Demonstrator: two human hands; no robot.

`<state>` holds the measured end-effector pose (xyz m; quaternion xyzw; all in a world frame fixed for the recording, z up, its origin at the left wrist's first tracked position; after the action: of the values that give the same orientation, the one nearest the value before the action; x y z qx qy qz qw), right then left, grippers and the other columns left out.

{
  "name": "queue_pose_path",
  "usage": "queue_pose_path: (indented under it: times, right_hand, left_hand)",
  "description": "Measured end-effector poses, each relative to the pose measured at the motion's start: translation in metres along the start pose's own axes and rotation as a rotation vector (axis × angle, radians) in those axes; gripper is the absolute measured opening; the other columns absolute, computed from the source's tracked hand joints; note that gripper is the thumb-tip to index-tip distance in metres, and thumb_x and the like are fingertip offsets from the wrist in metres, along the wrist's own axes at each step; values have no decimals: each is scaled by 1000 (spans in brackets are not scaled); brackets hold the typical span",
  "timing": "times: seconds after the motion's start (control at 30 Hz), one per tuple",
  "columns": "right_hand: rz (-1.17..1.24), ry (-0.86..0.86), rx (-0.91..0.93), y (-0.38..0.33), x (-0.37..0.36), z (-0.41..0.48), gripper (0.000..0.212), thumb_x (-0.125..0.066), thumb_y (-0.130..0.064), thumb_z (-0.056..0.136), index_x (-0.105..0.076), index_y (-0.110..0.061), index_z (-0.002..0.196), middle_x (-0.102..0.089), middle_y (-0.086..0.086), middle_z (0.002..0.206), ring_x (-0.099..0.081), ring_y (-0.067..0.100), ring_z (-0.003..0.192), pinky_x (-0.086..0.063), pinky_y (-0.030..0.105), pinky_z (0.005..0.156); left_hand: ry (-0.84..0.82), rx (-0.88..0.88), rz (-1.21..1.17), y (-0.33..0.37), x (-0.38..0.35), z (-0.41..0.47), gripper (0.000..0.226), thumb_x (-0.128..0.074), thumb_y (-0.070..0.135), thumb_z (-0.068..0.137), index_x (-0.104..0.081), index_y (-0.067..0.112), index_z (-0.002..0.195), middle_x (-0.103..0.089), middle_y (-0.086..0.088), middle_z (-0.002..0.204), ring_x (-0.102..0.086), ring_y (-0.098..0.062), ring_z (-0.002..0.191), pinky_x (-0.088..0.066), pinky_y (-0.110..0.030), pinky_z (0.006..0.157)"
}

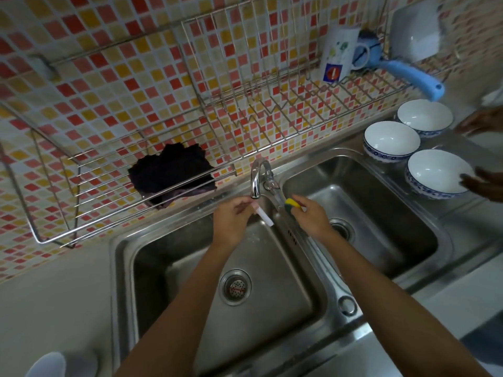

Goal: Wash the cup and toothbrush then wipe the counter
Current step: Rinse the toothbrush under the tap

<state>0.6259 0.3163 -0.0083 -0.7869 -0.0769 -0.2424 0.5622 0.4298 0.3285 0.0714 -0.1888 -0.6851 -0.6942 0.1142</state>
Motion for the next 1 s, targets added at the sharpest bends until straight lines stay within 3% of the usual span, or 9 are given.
queue_pose_path:
  times: [0.17, 0.33, 0.47, 0.5, 0.6, 0.7, 0.83, 1.0]
  right_hand:
    - [33, -39, -26, 5, 1, -9, 42, -51, -17, 92, -55, -19, 134, -56, 8, 133, -53, 22, 119, -38, 28, 101]
    - [116, -31, -67, 6, -4, -15, 33, -48, -16, 92, -64, -22, 120, -64, 3, 112, -57, 18, 97, -47, 34, 92]
    - [396, -119, -254, -5, -18, -18, 26, -43, -6, 89, -63, -20, 99, -62, 17, 99, -58, 28, 80, -51, 33, 66]
    - [446, -154, -280, -11, -23, -20, 23, -44, -6, 89, -61, -18, 99, -61, 18, 99, -59, 30, 81, -52, 36, 66]
    - [501, -240, -221, -26, -40, -27, 10, -58, -16, 92, -59, -14, 102, -63, 14, 97, -63, 28, 85, -51, 43, 82]
    - [526, -345, -113, -43, -52, -32, 18, -62, -23, 92, -60, -12, 106, -66, 14, 91, -64, 23, 74, -52, 33, 67]
    - [480, -398, -52, -64, -54, -36, 21, -50, -23, 99, -59, -6, 109, -67, 6, 79, -55, 14, 60, -45, 25, 56]
    - [441, -384, -46, -62, -61, -36, 30, -40, -34, 102, -54, -14, 85, -45, -1, 60, -36, 11, 49, -31, 27, 52]
  left_hand:
    - [-2, 6, -11, 8, -4, 1, 15, -65, 2, 87, -72, -2, 100, -69, -3, 83, -59, 15, 60, -44, -1, 61]
    - [5, -51, 19, 5, 1, -4, 17, -67, 5, 86, -72, 5, 102, -70, 2, 86, -61, 15, 67, -46, -2, 68]
    - [6, -68, 34, -1, 9, -7, 18, -68, 4, 86, -73, 5, 103, -73, -1, 95, -62, 14, 77, -47, -2, 77]
    - [6, -67, 38, -2, 12, -9, 18, -68, 4, 86, -73, 6, 103, -73, 0, 96, -63, 14, 79, -47, -3, 79]
    - [37, -56, 58, -8, 27, -13, 18, -68, 7, 86, -73, 10, 103, -72, 4, 95, -63, 15, 81, -47, -3, 81]
    - [94, -41, 63, -18, 47, -15, 18, -68, 6, 86, -72, 9, 103, -72, 4, 95, -63, 16, 80, -46, -2, 80]
    - [146, 0, 105, -34, 69, -21, 18, -68, 7, 86, -72, 10, 103, -73, 2, 96, -64, 12, 80, -47, -2, 79]
    - [160, 22, 145, -47, 80, -28, 18, -68, 10, 86, -72, 11, 104, -73, 1, 99, -67, -4, 91, -49, -15, 87]
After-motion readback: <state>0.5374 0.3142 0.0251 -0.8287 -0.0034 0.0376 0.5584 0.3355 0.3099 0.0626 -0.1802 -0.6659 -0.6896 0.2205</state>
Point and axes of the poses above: each hand's wrist, its own z-axis towards the middle knuckle, its own x-axis out of the back of the hand, y = z × x, the point moved 1 cm from there along z, towards the middle knuckle
